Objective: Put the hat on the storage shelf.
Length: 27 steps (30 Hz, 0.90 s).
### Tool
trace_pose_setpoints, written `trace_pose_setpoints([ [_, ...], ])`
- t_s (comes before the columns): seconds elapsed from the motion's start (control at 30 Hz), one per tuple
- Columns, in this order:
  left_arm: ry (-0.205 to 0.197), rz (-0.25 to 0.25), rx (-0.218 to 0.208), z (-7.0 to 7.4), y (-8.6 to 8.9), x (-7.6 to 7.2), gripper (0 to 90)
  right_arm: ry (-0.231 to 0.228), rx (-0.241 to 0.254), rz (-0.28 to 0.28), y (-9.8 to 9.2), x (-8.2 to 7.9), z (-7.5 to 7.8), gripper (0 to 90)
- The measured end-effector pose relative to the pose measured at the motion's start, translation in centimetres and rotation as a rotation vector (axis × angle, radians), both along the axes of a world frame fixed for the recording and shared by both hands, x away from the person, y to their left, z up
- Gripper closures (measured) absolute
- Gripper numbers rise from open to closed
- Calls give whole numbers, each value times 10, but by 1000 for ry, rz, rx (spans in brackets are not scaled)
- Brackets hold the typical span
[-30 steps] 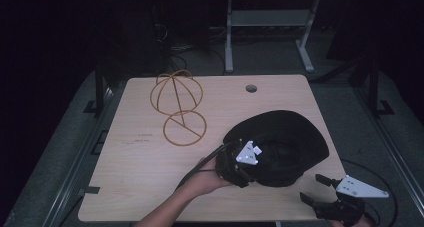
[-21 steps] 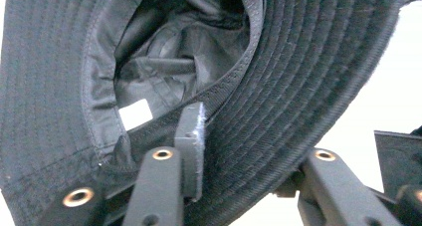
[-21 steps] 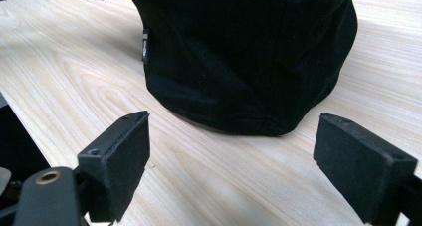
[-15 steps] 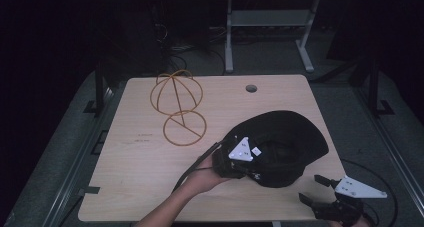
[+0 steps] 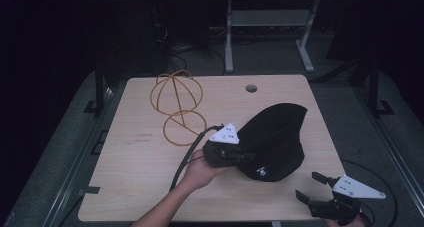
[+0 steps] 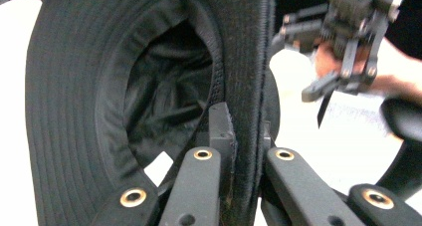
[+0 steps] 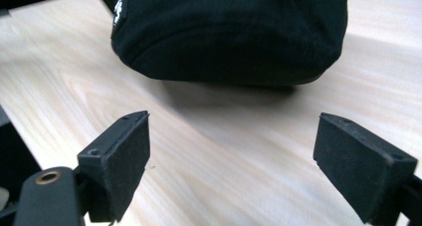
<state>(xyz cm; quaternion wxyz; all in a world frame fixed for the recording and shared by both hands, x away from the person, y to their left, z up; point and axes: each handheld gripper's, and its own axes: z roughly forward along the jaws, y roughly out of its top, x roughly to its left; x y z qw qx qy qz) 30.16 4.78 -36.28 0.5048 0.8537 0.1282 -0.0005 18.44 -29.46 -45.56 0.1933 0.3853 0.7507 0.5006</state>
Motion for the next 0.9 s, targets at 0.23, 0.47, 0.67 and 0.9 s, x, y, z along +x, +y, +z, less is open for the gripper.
trace_pose_setpoints([
  [0.23, 76, 19, -92, 8, 16, 10, 875, -55, 59, 5, 12, 6, 13, 142],
  [0.47, 120, 36, -147, 12, 23, 16, 875, -94, 75, 45, 27, 11, 29, 142],
  [0.67, 126, 29, -167, 15, 23, 17, 875, -122, 108, 41, 33, 19, 37, 141],
  [0.9, 131, 19, -171, 15, 23, 16, 875, -111, 97, 36, 38, 36, 40, 139],
])
